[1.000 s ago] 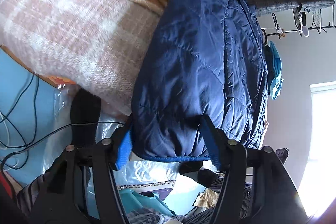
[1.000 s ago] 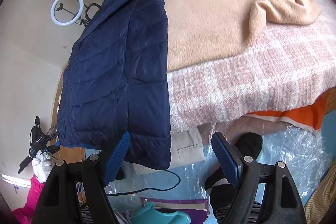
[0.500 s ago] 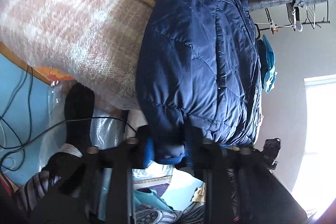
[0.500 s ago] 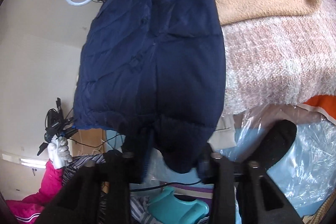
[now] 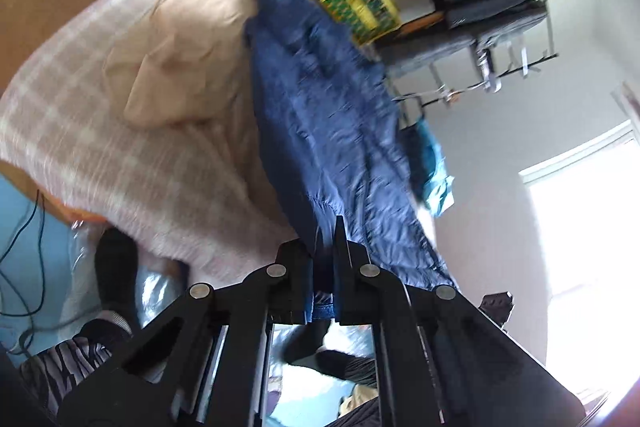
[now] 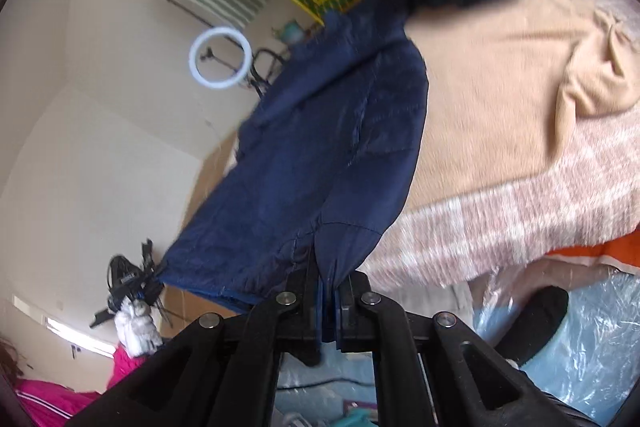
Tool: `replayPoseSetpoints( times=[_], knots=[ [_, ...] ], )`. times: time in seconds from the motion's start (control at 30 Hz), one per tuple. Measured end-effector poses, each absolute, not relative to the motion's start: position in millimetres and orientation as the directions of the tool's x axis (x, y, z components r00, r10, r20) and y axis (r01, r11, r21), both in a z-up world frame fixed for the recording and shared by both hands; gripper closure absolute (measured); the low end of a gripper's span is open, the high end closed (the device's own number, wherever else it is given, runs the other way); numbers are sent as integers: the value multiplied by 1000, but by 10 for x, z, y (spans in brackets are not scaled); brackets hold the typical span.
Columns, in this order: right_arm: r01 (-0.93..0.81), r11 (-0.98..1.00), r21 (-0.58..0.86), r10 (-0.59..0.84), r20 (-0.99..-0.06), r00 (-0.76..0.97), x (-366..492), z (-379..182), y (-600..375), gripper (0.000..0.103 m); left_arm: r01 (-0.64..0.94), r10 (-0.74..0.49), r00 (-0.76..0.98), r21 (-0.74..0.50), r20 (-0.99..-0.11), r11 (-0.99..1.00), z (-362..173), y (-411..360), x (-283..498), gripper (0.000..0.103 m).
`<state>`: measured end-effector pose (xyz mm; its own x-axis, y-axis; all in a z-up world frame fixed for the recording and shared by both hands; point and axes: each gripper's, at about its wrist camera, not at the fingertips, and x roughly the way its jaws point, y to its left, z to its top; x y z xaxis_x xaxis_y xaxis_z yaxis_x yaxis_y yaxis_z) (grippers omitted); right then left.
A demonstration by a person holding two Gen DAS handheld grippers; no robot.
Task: Fold large clothes
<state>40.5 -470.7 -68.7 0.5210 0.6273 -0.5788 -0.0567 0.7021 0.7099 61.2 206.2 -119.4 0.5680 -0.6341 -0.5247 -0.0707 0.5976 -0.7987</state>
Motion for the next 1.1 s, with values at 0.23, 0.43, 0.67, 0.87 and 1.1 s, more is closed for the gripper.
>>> replayPoseSetpoints(
  times=[0.23, 0.43, 0.67, 0.87, 1.1],
  knots=[
    [-53, 731, 680, 598, -602, 529, 705, -586, -4654, 102, -67, -628, 581, -799, -519, 598, -1106, 2054, 971, 99],
    [-74, 742, 666, 577, -579, 575, 1015, -393, -4634, 102, -46, -613, 612, -797, -499, 602, -917, 2017, 1443, 100],
    [-61, 768, 638, 533, -583, 614, 1592, -236, -4680, 102, -6, -575, 639, -751, -511, 660, -625, 1909, 2151, 100],
    [-43, 801, 597, 488, -610, 625, 2210, -218, -4680, 102, -11, -543, 644, -716, -539, 698, -572, 1780, 2799, 100],
    [-18, 845, 535, 431, -661, 615, 2995, -320, -4600, 102, -50, -494, 635, -670, -594, 741, -758, 1687, 3559, 100]
  ],
)
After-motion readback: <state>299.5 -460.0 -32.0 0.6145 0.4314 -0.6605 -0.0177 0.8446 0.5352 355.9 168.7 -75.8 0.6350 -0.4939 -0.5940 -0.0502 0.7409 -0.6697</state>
